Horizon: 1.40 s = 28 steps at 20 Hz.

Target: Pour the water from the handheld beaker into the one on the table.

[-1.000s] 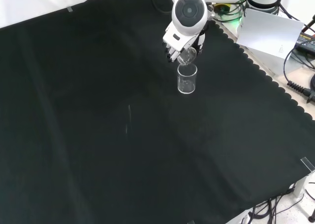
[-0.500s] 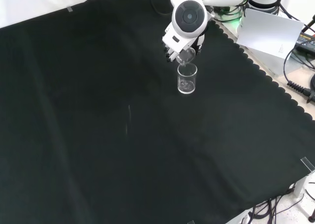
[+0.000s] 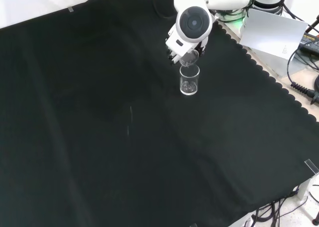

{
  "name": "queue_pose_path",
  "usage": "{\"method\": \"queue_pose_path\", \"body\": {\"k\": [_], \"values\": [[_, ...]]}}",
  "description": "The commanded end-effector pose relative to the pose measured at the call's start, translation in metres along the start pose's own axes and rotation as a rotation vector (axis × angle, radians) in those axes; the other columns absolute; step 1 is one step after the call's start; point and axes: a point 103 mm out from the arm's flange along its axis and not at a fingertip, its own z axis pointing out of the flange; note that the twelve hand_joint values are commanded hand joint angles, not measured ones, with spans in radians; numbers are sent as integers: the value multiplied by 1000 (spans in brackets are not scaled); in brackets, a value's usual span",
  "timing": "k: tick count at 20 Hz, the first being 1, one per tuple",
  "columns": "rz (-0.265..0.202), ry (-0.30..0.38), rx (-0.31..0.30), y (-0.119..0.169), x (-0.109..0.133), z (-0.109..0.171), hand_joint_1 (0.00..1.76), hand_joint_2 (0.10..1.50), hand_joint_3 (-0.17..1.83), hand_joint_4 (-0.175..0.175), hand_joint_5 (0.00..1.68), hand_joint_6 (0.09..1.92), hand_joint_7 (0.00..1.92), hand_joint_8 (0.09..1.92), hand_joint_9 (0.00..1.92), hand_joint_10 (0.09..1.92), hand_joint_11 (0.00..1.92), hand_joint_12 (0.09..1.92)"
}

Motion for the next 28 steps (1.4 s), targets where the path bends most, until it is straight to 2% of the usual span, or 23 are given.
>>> {"method": "queue_pose_path", "body": {"k": [1,13,28], "values": [[12,-29,16,1,1,-5,1435,997,-175,-175,1458,87,1412,389,1644,87,1407,644],[29,-68,57,2,6,-11,1435,997,-175,-175,1460,87,1412,387,1644,87,1407,646],[49,-78,76,-1,4,-13,1435,996,-175,-175,1461,87,1414,382,1644,87,1409,649]]}}
